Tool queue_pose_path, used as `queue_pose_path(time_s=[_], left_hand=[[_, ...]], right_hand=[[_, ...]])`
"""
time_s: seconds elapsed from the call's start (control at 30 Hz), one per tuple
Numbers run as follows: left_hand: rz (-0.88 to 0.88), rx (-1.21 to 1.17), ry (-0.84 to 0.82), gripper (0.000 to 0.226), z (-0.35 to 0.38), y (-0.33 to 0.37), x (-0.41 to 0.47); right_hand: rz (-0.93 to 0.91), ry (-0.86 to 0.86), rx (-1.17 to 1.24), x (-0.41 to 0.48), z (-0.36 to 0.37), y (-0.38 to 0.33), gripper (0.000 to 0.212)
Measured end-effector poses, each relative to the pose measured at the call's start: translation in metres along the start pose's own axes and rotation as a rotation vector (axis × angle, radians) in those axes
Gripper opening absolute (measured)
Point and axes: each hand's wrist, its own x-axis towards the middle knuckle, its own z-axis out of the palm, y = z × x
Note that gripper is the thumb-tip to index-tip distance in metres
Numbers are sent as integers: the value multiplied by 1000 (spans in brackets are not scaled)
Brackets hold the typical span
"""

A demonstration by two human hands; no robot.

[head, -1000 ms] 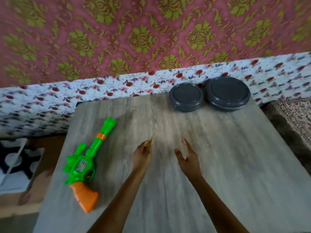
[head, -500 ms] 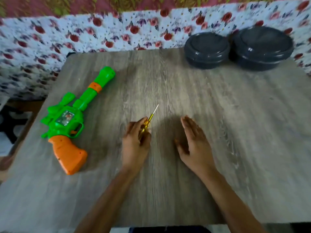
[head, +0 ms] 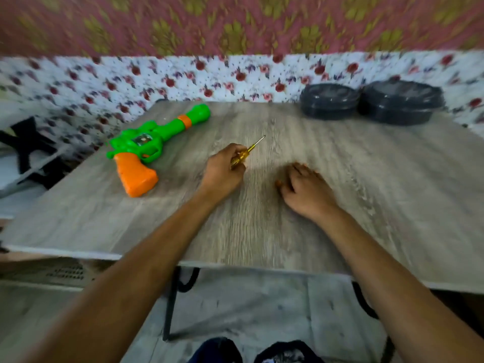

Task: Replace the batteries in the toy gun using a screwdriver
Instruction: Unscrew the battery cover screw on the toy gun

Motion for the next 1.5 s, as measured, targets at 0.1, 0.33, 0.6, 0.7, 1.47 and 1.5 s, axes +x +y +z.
queue_pose_path(time_s=[0.1, 0.33, 0.6, 0.7, 1.47, 1.5], left_hand=[[-1, -42, -2, 29, -12, 13, -25], [-47, 98, 212, 30, -72, 21, -68], [-315, 182, 348, 23, -151, -30, -35], [-396, 191, 190, 42, -161, -78, -7], [-326, 98, -23, 30, -89, -31, -27], [-311, 110, -40, 29, -83, -20, -32]], right_hand=[[-46, -24, 27, -24, -16, -5, 64], [-108, 104, 192, -72, -35, -41, 66], [-212, 72, 269, -26, -23, -119, 65], [-219, 18, 292, 5, -5, -147, 65], [-133, -128, 352, -33, 7, -95, 59], [-121, -122, 363, -40, 5, -84, 61]])
